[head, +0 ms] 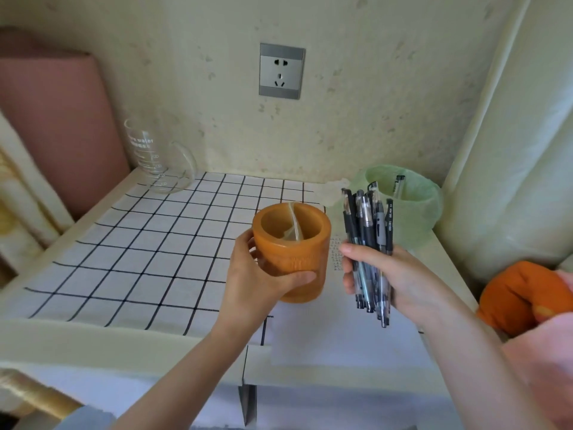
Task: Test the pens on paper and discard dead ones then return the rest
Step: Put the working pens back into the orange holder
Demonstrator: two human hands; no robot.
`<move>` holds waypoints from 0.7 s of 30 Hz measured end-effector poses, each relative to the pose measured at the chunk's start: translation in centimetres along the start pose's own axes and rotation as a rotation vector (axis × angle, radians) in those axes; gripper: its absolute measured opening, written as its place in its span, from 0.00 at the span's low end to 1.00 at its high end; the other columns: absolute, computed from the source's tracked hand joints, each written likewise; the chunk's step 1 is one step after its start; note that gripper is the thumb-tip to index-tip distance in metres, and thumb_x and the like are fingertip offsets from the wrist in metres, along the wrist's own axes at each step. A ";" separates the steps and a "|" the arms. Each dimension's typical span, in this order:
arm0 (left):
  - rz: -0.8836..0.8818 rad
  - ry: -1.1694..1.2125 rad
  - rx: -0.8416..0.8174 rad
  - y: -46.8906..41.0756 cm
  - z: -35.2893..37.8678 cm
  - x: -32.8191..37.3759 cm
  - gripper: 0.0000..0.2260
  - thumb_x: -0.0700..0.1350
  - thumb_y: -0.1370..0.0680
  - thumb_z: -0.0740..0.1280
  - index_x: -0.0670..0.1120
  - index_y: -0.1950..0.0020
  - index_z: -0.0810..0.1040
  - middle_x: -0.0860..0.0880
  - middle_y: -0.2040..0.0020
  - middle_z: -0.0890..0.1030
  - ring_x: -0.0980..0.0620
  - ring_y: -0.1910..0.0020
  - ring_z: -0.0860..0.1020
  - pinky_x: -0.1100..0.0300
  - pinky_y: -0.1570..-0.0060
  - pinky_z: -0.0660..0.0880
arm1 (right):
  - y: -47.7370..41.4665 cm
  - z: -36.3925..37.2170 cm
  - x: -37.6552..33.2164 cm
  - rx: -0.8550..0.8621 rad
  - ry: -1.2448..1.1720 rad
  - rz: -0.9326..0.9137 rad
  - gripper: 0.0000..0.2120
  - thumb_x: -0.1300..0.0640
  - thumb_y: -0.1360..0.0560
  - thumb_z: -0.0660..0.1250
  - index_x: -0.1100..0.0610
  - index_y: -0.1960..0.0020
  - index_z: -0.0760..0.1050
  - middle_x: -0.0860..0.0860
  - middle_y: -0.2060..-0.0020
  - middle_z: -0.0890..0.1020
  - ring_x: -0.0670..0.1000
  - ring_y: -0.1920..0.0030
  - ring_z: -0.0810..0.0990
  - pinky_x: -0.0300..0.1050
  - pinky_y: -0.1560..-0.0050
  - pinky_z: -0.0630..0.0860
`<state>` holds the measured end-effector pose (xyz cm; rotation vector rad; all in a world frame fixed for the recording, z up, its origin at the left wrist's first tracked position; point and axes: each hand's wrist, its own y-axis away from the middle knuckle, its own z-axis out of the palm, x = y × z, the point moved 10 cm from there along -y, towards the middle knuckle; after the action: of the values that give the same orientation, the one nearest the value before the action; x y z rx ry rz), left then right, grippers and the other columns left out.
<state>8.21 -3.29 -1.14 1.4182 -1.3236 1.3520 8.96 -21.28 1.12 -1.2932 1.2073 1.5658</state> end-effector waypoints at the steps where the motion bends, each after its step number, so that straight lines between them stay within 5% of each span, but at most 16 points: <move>1: 0.001 -0.003 0.002 0.1 0.0 0.0 0.46 0.44 0.43 0.81 0.49 0.31 0.61 0.62 0.46 0.69 0.70 0.52 0.70 0.83 0.64 0.69 | 0.0 0.0 0.1 -0.003 -0.009 0.001 0.04 0.60 0.27 0.68 0.61 0.54 0.78 0.54 0.68 0.80 0.52 0.69 0.80 0.43 0.67 0.78; 13: -0.034 -0.061 0.009 0.3 0.7 -1.6 0.47 0.47 0.44 0.82 0.52 0.31 0.60 0.58 0.39 0.68 0.69 0.50 0.70 0.78 0.63 0.69 | -0.7 0.5 0.6 -0.027 -0.021 0.023 0.04 0.60 0.26 0.68 0.61 0.54 0.78 0.54 0.68 0.79 0.52 0.70 0.79 0.44 0.66 0.78; 16: -0.023 -0.113 0.034 0.4 0.8 -1.8 0.48 0.49 0.45 0.82 0.52 0.31 0.59 0.56 0.37 0.68 0.62 0.44 0.69 0.74 0.55 0.68 | -0.8 0.6 0.4 -0.031 -0.016 0.013 0.04 0.59 0.27 0.68 0.61 0.55 0.77 0.54 0.68 0.78 0.51 0.70 0.79 0.43 0.66 0.78; 21: -0.036 -0.196 -0.010 0.3 1.6 -2.2 0.54 0.51 0.47 0.82 0.49 0.30 0.54 0.54 0.36 0.62 0.51 0.34 0.66 0.53 0.38 0.72 | -0.7 0.7 -0.1 -0.025 -0.031 0.002 0.04 0.60 0.26 0.68 0.61 0.57 0.77 0.54 0.68 0.78 0.52 0.70 0.79 0.43 0.67 0.78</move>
<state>8.42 -4.51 -3.61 1.5929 -1.4199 1.2049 9.50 -20.44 1.11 -1.2799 1.1740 1.6014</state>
